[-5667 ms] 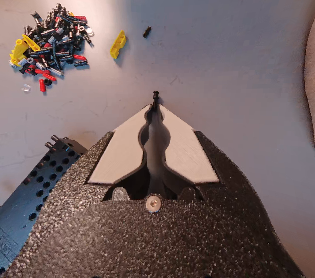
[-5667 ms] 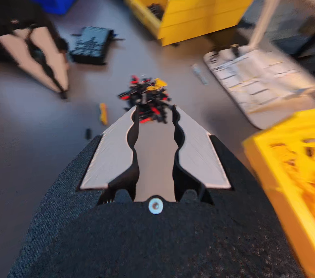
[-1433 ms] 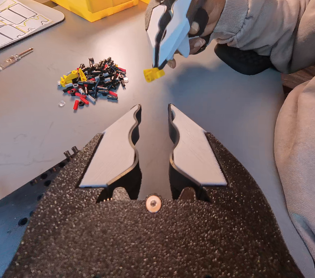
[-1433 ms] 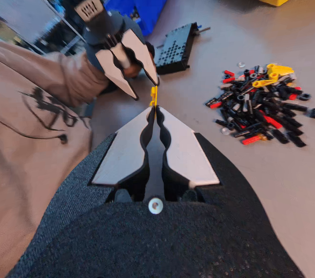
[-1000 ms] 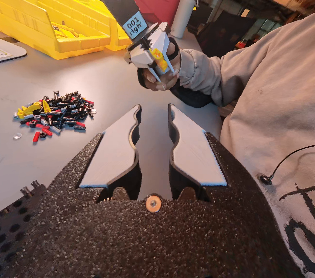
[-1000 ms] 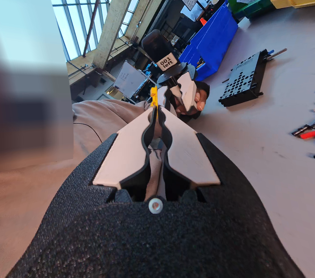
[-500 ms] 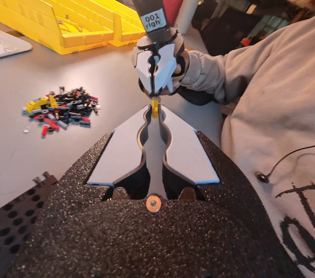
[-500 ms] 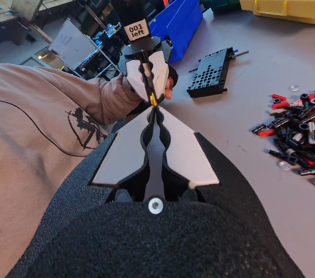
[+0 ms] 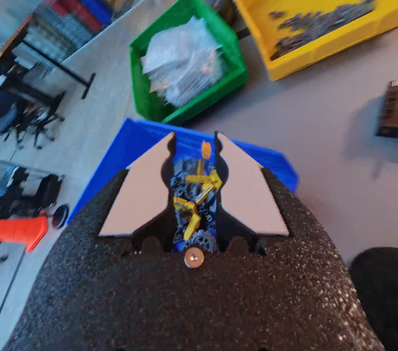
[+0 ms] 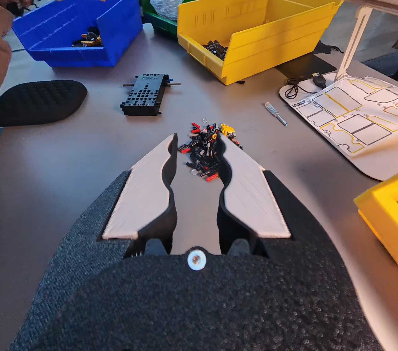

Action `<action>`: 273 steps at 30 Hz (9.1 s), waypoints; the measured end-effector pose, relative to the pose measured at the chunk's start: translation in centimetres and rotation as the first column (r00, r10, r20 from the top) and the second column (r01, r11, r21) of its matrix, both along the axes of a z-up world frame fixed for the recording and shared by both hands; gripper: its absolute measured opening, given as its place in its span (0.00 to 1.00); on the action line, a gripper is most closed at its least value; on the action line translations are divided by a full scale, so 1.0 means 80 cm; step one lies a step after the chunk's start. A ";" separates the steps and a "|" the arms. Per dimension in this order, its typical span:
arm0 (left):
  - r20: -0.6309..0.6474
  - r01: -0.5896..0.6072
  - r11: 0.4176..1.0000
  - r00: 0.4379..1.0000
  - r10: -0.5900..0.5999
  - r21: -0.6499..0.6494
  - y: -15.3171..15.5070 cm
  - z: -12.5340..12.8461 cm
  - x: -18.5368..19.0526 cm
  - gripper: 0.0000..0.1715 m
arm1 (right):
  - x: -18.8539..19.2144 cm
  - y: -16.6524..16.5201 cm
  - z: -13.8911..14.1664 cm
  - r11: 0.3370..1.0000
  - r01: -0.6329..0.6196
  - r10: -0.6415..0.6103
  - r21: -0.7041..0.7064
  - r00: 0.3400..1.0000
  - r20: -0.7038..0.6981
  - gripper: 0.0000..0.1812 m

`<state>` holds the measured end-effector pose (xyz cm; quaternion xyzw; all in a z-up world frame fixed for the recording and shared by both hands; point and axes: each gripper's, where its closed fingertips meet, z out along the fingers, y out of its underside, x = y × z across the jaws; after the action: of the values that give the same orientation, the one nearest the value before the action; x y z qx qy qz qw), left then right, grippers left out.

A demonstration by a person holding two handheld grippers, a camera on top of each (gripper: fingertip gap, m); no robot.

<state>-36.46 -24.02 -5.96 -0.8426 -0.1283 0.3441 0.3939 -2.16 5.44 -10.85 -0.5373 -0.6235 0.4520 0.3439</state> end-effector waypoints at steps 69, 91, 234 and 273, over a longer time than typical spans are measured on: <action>0.623 0.699 0.083 -0.570 -0.535 0.711 0.153 -0.095 0.543 0.33 | 0.100 -0.201 0.015 0.704 -0.627 0.648 0.332 0.759 0.060 0.01; 0.505 0.854 0.138 -0.159 -0.848 0.501 0.195 -0.088 0.505 0.15 | 0.037 -0.183 0.014 0.898 -0.439 0.437 -0.018 0.898 -0.059 0.14; 0.436 0.981 0.169 0.194 -0.879 -0.094 0.221 -0.090 0.467 0.15 | 0.032 -0.148 -0.024 0.701 -0.574 0.337 0.422 0.789 0.514 0.13; 0.608 0.751 0.225 -0.281 -0.743 0.621 0.166 -0.053 0.493 0.16 | 0.070 -0.181 0.027 0.912 -0.372 0.374 0.170 0.927 0.021 0.05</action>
<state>2.99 -10.73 -10.17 -0.7598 0.2511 -0.4619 0.3825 3.45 -9.03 -8.73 -0.3742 -0.7489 0.4574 0.2998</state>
